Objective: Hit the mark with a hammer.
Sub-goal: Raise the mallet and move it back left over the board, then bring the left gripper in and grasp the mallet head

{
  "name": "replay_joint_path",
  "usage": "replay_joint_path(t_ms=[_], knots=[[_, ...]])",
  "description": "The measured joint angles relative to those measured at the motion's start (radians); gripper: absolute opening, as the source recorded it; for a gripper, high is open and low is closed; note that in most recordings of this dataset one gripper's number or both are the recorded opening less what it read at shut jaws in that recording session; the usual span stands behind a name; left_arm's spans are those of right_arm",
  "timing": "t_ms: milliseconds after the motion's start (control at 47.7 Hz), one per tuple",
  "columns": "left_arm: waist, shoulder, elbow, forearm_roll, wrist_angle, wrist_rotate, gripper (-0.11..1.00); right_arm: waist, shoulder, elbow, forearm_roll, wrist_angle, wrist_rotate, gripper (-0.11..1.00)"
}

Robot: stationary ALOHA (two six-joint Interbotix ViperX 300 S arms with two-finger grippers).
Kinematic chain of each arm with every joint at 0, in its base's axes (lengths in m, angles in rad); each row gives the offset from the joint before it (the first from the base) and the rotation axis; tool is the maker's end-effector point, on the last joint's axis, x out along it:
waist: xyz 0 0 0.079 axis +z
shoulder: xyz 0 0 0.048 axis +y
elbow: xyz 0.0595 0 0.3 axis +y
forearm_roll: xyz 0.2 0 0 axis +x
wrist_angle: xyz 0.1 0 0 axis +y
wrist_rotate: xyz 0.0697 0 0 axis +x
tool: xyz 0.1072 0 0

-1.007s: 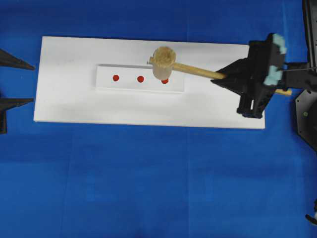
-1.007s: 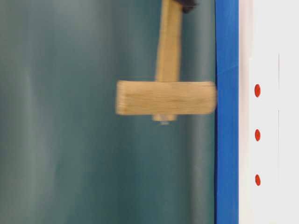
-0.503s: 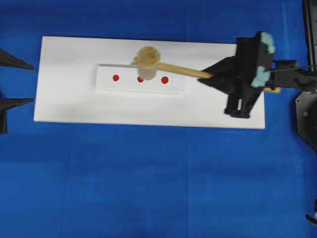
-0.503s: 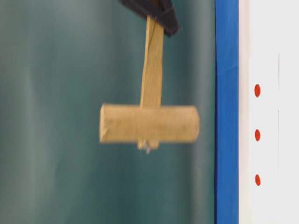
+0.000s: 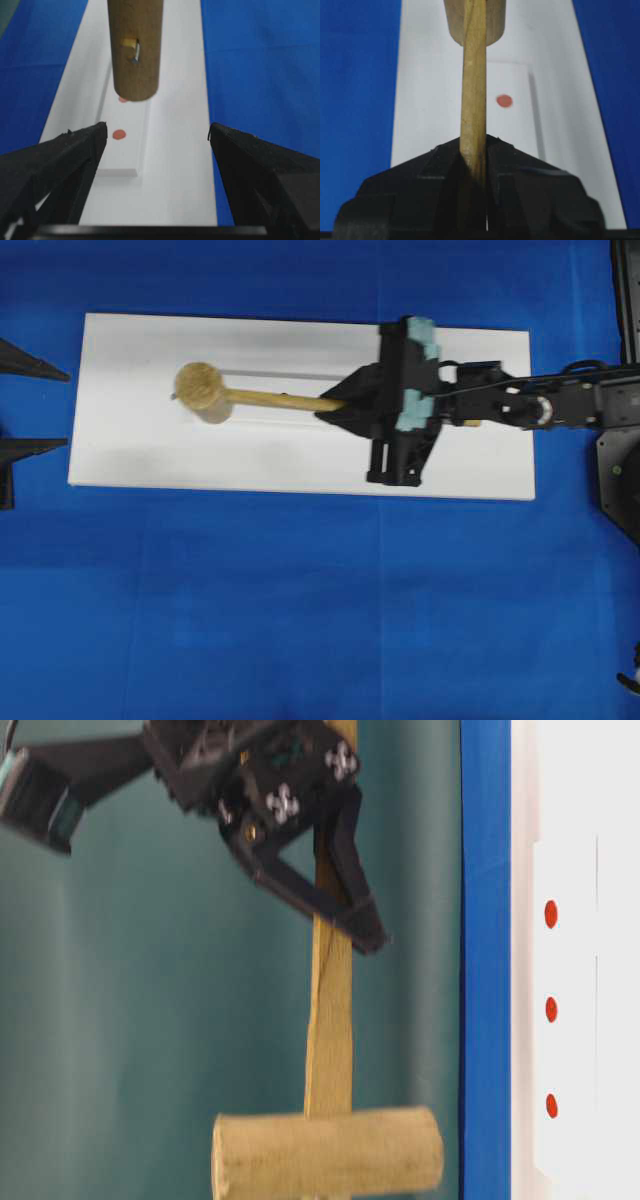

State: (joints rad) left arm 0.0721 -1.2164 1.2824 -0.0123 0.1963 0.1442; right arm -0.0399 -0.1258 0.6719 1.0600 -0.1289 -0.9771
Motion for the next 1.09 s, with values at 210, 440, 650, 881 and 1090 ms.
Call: replay_joint_path(t_ms=[210,440,650,881,1090], knots=[[0.000,0.000,0.000,0.000,-0.003,0.000,0.81,0.002,0.008,-0.011,-0.008,0.006,0.002,0.02],[0.000,0.080,0.017,-0.003,-0.183,-0.023,0.82,0.002,0.008,-0.011,-0.008,0.014,0.000,0.02],[0.000,0.265,0.002,-0.003,-0.365,-0.017,0.85,0.000,0.008,-0.009,-0.008,0.015,0.002,0.02],[0.000,0.482,-0.074,-0.002,-0.469,-0.031,0.91,0.002,0.008,-0.009,-0.009,0.015,0.002,0.02],[0.000,0.687,-0.163,-0.003,-0.505,-0.035,0.93,0.002,0.008,-0.011,-0.009,0.015,0.000,0.02]])
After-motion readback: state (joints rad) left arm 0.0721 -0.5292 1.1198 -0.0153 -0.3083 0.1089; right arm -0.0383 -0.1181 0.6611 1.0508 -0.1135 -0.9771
